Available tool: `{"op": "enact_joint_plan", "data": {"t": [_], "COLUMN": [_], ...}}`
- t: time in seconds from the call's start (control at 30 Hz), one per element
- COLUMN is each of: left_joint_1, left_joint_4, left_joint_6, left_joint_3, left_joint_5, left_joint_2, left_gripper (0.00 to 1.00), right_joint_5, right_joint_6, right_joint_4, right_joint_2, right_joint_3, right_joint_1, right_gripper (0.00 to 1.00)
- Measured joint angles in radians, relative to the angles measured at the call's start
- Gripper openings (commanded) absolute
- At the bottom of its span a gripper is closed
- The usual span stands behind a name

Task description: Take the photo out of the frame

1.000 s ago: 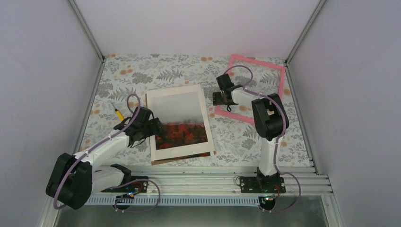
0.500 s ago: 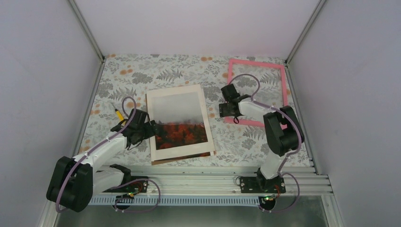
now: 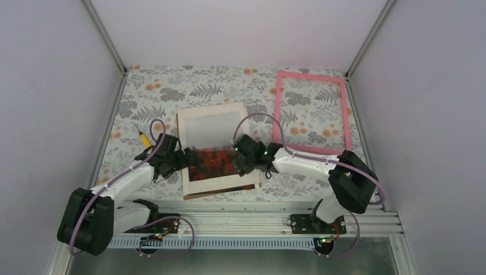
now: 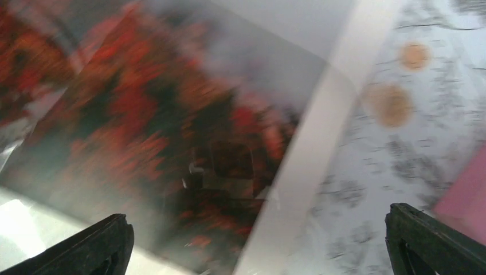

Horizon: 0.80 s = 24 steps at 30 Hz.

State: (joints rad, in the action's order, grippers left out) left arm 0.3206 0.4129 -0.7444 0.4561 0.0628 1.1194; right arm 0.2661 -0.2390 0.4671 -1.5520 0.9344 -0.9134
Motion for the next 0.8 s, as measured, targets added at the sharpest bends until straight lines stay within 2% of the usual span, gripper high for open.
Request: {"op": "enact_joint_plan", "data": {"t": [0.17, 0.37, 0.53, 0.8], "left_joint_1": [0.000, 0.000, 0.000, 0.000], "left_joint_4": [-0.016, -0.041, -0.059, -0.126], "left_joint_6": [0.001, 0.002, 0.003, 0.005], "left_joint_3": [-0.010, -0.017, -0.021, -0.022], "left_joint_5": [0.017, 0.038, 0.053, 0.079], "left_joint_2": [-0.001, -0.003, -0.001, 0.032], "left_gripper": [0.99, 0.99, 0.99, 0.99], "right_joint_5": [-0.018, -0.037, -0.052, -0.028], "right_joint_6": [0.031, 0.075, 0.105, 0.119], "right_joint_4": [-0.002, -0.009, -0.012, -0.034], "right_joint_2": [-0.001, -0.026, -0.081, -0.170], "right_joint_3": [-0.040, -0.044, -0.034, 0.016], "right_joint_1": [-0.163, -0.302, -0.357, -0.363], "right_gripper": [1.00, 1.00, 1.00, 1.00]}}
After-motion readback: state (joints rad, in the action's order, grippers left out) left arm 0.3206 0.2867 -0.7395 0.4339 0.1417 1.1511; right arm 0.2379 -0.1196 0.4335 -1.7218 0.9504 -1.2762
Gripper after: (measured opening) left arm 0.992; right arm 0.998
